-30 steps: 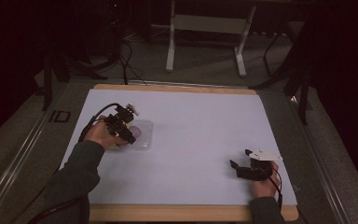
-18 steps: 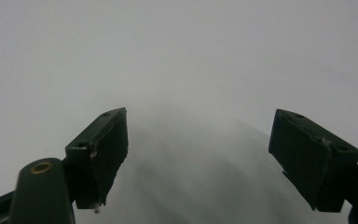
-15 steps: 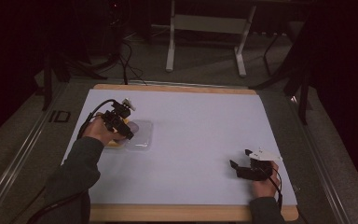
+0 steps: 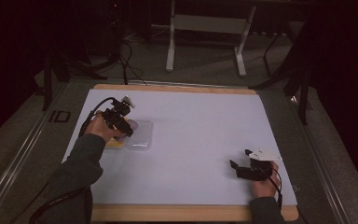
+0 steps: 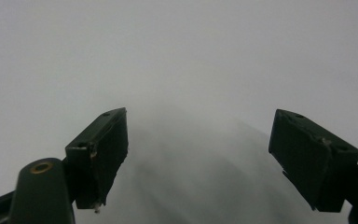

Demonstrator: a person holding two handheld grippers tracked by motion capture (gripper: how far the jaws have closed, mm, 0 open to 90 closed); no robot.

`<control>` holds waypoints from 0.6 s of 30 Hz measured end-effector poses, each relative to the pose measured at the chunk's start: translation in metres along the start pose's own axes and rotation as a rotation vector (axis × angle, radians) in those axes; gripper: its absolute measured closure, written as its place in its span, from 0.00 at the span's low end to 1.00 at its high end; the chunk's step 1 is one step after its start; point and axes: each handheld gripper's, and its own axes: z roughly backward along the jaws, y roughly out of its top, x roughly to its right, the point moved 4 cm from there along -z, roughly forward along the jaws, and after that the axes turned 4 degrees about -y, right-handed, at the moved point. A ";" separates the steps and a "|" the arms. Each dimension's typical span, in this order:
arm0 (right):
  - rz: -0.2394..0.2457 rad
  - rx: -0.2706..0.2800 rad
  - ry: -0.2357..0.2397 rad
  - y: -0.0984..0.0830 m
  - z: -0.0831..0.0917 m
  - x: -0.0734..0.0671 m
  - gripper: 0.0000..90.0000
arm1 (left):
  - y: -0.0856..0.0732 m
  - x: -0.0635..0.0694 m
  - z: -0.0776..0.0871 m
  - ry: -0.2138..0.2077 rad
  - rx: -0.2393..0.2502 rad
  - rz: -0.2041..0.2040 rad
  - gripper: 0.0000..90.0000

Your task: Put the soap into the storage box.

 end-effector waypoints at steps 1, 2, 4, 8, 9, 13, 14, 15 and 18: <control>0.000 0.000 0.000 0.000 0.000 0.000 0.22 | 0.000 -0.001 -0.001 0.003 0.000 0.002 0.55; 0.000 0.000 0.000 0.000 0.000 0.000 0.22 | 0.000 -0.002 -0.001 0.005 0.001 0.010 0.55; 0.001 0.000 0.000 0.000 0.000 0.000 0.22 | 0.000 -0.004 -0.003 0.014 -0.003 0.020 0.55; 0.000 -0.001 -0.001 0.000 0.000 0.000 0.22 | 0.001 -0.007 -0.006 0.023 -0.001 0.038 0.55; 0.001 -0.001 -0.001 0.000 0.000 0.000 0.22 | 0.002 -0.008 -0.006 0.024 -0.002 0.040 0.55; 0.001 -0.001 -0.002 0.000 0.000 0.000 0.21 | 0.003 -0.010 -0.008 0.028 0.003 0.054 0.55; 0.001 -0.001 -0.001 0.000 0.000 0.000 0.22 | 0.004 -0.010 -0.008 0.029 0.005 0.058 0.55; 0.001 -0.001 -0.001 0.000 0.000 0.000 0.22 | 0.004 -0.011 -0.009 0.028 0.004 0.059 0.55; 0.001 -0.001 -0.001 0.000 0.000 0.000 0.22 | 0.005 -0.012 -0.011 0.022 0.010 0.066 0.55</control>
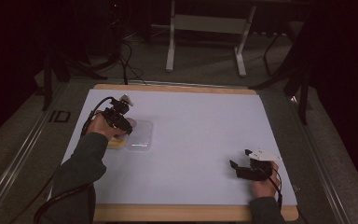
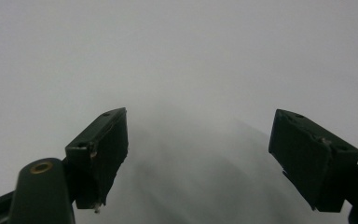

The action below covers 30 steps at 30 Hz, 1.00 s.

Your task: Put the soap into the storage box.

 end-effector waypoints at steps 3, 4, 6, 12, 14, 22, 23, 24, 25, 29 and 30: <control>-0.001 0.000 0.001 0.000 0.000 0.000 0.21 | 0.000 -0.002 -0.002 -0.002 0.002 0.007 0.55; -0.001 0.000 0.001 0.000 0.000 0.000 0.22 | 0.000 -0.002 -0.002 -0.001 0.001 0.011 0.55; 0.000 0.000 0.000 0.000 0.000 0.000 0.21 | 0.000 -0.003 -0.003 0.002 0.000 0.015 0.55; 0.002 0.001 -0.001 0.000 0.000 0.000 0.22 | 0.000 -0.006 -0.006 0.007 -0.010 0.025 0.55; 0.002 0.000 -0.001 0.000 0.000 0.000 0.21 | 0.000 -0.007 -0.006 0.011 -0.010 0.032 0.55; 0.002 0.000 0.000 0.000 0.000 0.000 0.22 | 0.002 -0.013 -0.007 0.014 0.008 0.062 0.55; 0.002 0.000 0.000 0.000 0.000 0.000 0.22 | 0.002 -0.013 -0.007 0.017 0.012 0.063 0.55; 0.002 0.000 0.000 0.000 0.000 0.000 0.21 | 0.002 -0.013 -0.007 0.020 0.020 0.065 0.55; 0.002 0.000 0.000 0.000 0.000 0.000 0.21 | 0.002 -0.013 -0.007 0.021 0.024 0.066 0.55; 0.002 0.000 -0.001 0.000 0.000 0.000 0.21 | 0.004 -0.015 -0.007 0.032 0.046 0.082 0.55; 0.002 0.000 -0.001 0.000 0.000 0.000 0.21 | 0.004 -0.016 -0.007 0.034 0.048 0.085 0.55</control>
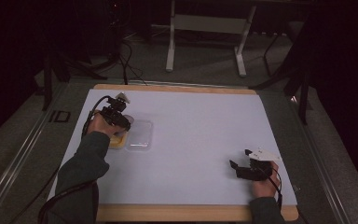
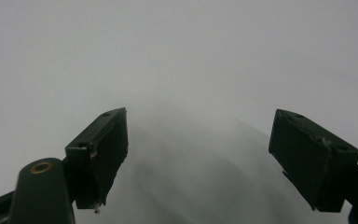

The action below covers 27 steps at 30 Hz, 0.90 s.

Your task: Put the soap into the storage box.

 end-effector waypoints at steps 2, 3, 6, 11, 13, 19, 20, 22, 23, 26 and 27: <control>0.000 0.000 0.001 0.000 0.000 0.000 0.21 | 0.000 -0.001 0.000 0.004 0.004 0.004 0.55; 0.000 0.000 0.000 0.000 0.000 0.000 0.21 | 0.000 -0.001 0.000 0.003 0.005 0.006 0.55; 0.000 0.000 0.001 0.000 0.000 0.000 0.21 | -0.001 -0.003 -0.001 0.020 0.004 0.010 0.55; 0.000 0.000 0.001 0.000 0.000 0.000 0.21 | -0.002 -0.006 -0.004 0.034 -0.005 0.030 0.55; 0.000 0.000 0.001 0.000 0.000 0.000 0.21 | -0.003 -0.007 -0.005 0.038 -0.004 0.035 0.55; 0.000 0.000 0.001 0.000 0.000 0.000 0.21 | -0.005 -0.010 -0.005 0.042 0.004 0.069 0.55; 0.000 0.000 0.001 0.000 0.000 0.000 0.21 | -0.005 -0.011 -0.005 0.046 0.004 0.074 0.55; 0.001 0.000 0.001 0.000 0.000 0.000 0.21 | -0.006 -0.012 -0.005 0.045 0.007 0.080 0.55; 0.001 0.000 0.001 0.000 0.000 0.000 0.21 | -0.006 -0.012 -0.005 0.045 0.007 0.080 0.55; 0.000 0.000 0.001 0.000 0.000 0.000 0.21 | -0.007 -0.014 -0.004 0.052 0.013 0.090 0.55; 0.001 0.000 0.001 0.000 0.000 0.000 0.21 | -0.007 -0.015 -0.004 0.054 0.016 0.097 0.55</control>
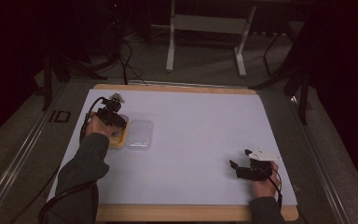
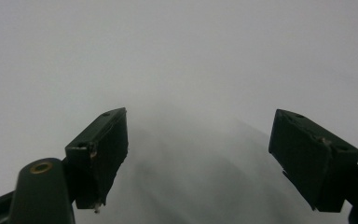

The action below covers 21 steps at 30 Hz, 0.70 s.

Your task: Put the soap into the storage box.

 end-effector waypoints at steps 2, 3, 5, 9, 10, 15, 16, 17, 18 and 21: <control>0.000 0.000 0.000 0.000 0.000 0.000 0.21 | 0.000 0.000 0.000 0.001 0.001 0.004 0.55; 0.000 -0.001 0.000 0.000 0.000 0.000 0.21 | -0.001 -0.001 0.000 0.003 -0.002 0.012 0.55; 0.000 0.000 -0.001 0.000 0.000 0.000 0.21 | -0.002 -0.002 0.000 0.003 0.004 0.018 0.55; 0.000 0.000 -0.001 0.000 0.000 0.000 0.21 | -0.003 -0.004 -0.001 0.009 0.005 0.030 0.55; 0.001 0.000 0.000 0.000 0.000 0.000 0.21 | -0.004 -0.004 -0.001 0.009 0.007 0.034 0.55; 0.000 0.000 -0.001 0.000 0.000 0.000 0.21 | -0.007 -0.007 -0.001 0.010 0.013 0.053 0.55; 0.002 0.000 -0.001 0.000 0.000 0.000 0.21 | -0.008 -0.008 -0.002 0.006 0.014 0.058 0.55; 0.003 -0.001 -0.002 0.000 0.000 0.000 0.21 | -0.009 -0.009 -0.002 0.008 0.012 0.062 0.55; 0.004 -0.001 -0.002 0.000 0.000 0.000 0.21 | -0.009 -0.009 -0.002 0.008 0.012 0.066 0.55; 0.003 -0.001 -0.002 0.000 0.000 0.000 0.21 | -0.011 -0.011 -0.004 0.007 0.011 0.080 0.55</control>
